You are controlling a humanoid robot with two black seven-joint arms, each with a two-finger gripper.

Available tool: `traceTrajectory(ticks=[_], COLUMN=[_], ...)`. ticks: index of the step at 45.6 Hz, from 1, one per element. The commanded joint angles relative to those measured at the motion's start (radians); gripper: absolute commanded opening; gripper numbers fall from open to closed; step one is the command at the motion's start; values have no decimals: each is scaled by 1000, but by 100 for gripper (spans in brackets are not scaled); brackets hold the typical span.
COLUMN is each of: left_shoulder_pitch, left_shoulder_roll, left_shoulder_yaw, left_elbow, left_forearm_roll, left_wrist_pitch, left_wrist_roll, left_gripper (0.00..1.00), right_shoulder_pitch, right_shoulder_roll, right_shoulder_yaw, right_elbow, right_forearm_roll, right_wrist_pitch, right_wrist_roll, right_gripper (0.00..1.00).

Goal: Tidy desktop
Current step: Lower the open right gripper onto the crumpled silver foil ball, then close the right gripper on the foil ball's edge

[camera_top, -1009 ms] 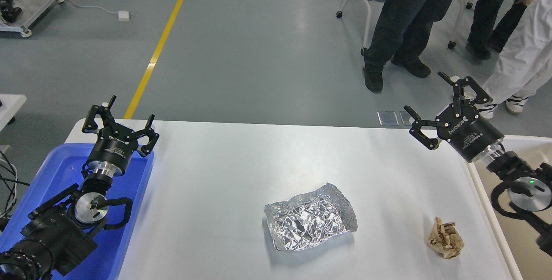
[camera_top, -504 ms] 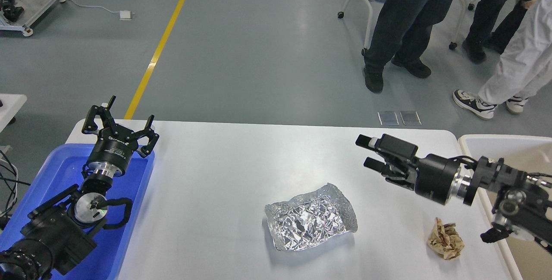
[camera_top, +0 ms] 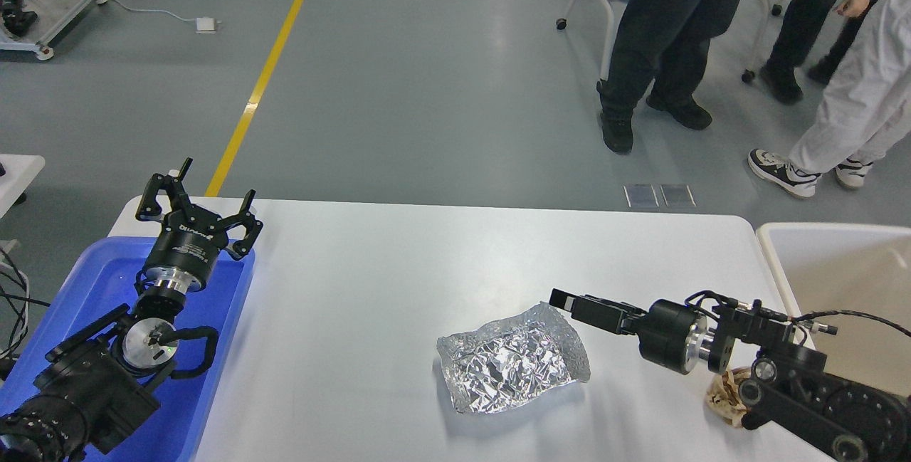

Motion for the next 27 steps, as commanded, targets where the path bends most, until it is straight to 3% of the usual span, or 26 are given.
traceTrajectory(ticks=[1, 11, 27], left_shoulder_pitch=[0, 0, 0], left_shoulder_roll=[0, 0, 0], left_shoulder_yaw=[0, 0, 0], left_elbow=[0, 0, 0], left_forearm_roll=[0, 0, -1], left_wrist_pitch=[0, 0, 0], left_wrist_roll=[0, 0, 0], left_gripper=[100, 100, 100], right_shoulder_pitch=[0, 2, -20], right_shoulder_roll=[123, 160, 180], right_shoulder_yaw=[-99, -156, -175], right_elbow=[-199, -316, -348], right_forearm_roll=[-118, -115, -104], right_wrist_pitch=[-148, -271, -318], right_wrist_roll=[64, 79, 79], right_gripper=[100, 100, 100])
